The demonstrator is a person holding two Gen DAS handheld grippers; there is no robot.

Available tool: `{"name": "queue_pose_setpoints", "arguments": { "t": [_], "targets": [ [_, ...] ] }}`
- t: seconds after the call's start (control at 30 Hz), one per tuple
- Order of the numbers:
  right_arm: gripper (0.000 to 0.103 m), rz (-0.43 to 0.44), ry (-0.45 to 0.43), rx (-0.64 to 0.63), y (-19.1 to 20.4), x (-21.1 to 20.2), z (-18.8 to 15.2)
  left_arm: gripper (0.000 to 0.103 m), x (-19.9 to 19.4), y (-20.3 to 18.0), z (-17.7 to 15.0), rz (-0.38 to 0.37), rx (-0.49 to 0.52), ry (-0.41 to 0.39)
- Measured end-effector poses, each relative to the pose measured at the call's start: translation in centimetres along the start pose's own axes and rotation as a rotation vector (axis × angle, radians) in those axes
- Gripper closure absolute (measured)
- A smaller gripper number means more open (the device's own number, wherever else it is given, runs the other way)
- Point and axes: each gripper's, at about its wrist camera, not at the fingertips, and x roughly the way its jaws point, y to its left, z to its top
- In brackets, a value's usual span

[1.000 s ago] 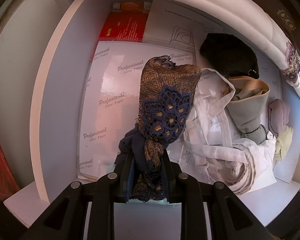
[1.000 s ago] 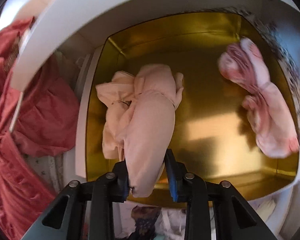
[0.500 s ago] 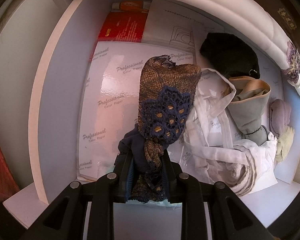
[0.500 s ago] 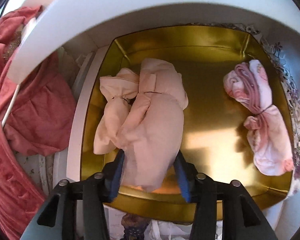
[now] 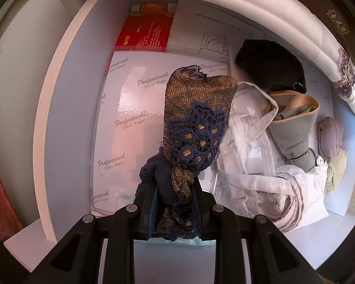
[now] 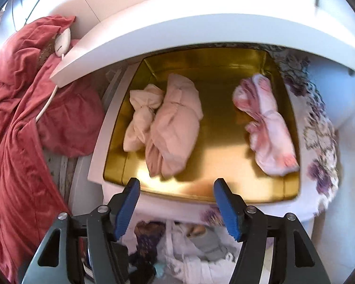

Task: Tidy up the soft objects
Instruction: 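Move the right tool back over the drawer of garments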

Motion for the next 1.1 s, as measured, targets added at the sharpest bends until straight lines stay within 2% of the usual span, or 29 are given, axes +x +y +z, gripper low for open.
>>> {"name": "queue_pose_setpoints", "arguments": {
  "t": [0.17,0.37,0.47,0.6,0.7,0.87,1.1],
  "targets": [
    [0.035,-0.01,0.029,0.024,-2.1,-0.8,-3.0,0.078,0.0,0.1,0.0,-0.001,0.003,0.0],
    [0.031,-0.042,0.133,0.065,-4.7,0.3,-7.7,0.078,-0.1,0.2,0.0,-0.004,0.001,0.0],
    [0.031,-0.078,0.224,0.099,-6.2,2.1,-10.3,0.078,-0.1,0.3,0.1,-0.011,-0.002,0.0],
    [0.03,-0.153,0.404,0.13,-7.9,5.8,-13.9,0.078,-0.2,0.5,0.1,-0.015,-0.001,-0.001],
    [0.03,-0.186,0.487,0.126,-8.5,7.8,-15.7,0.078,0.0,0.7,0.0,-0.021,-0.004,-0.002],
    [0.028,-0.16,0.508,0.103,-8.1,8.8,-16.6,0.078,0.1,1.2,-0.1,-0.043,-0.021,-0.007],
    [0.027,-0.174,0.552,0.06,-7.5,10.7,-17.9,0.079,-0.4,1.8,-0.5,-0.054,-0.016,-0.022]
  ]
}}
